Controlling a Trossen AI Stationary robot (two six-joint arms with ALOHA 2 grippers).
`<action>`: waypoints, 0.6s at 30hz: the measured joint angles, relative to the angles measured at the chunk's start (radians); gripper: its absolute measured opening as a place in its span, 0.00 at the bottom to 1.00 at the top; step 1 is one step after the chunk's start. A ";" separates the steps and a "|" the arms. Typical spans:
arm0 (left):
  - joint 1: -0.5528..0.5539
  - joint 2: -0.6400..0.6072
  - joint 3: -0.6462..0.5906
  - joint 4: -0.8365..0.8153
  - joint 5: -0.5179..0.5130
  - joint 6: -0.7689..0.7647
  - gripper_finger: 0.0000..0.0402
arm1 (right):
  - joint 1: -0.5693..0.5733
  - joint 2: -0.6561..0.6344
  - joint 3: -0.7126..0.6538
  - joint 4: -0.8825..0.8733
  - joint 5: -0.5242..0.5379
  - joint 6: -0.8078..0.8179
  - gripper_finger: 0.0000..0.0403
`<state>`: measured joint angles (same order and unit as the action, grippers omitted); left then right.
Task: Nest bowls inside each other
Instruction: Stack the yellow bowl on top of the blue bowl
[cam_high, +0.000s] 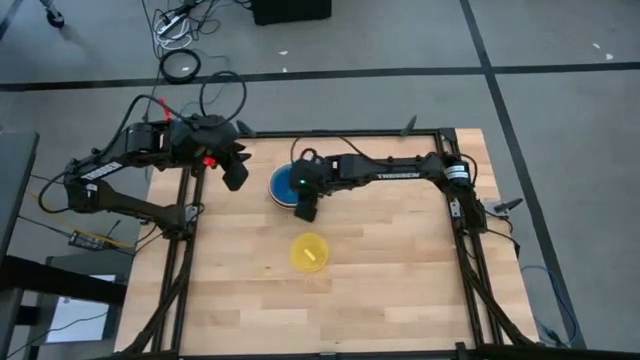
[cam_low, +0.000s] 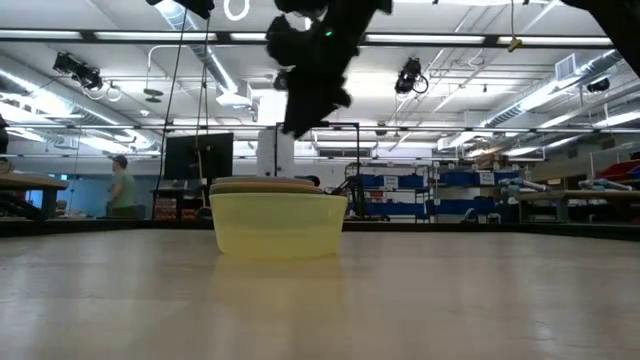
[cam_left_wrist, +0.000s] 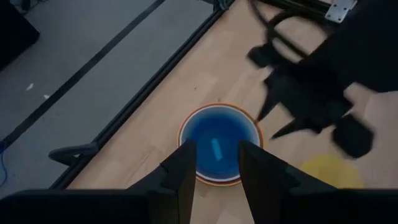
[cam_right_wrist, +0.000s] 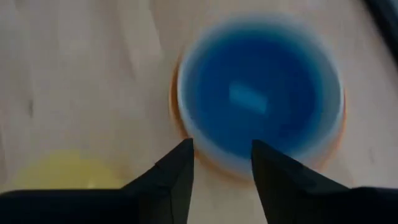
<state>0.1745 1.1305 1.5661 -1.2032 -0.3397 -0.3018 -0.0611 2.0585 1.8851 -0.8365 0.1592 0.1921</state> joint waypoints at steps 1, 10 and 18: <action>0.000 0.000 0.000 -0.005 0.000 -0.006 0.32 | 0.013 -0.012 -0.001 -0.061 -0.003 0.015 0.38; 0.000 0.001 0.000 -0.031 0.003 -0.018 0.32 | 0.167 -0.036 -0.082 -0.167 -0.094 0.164 0.40; -0.014 0.001 0.000 -0.031 0.003 -0.017 0.32 | 0.185 -0.036 -0.171 -0.028 -0.061 0.245 0.40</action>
<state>0.1603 1.1313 1.5660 -1.2344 -0.3370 -0.3192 0.1237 2.0228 1.7140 -0.8640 0.0981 0.4371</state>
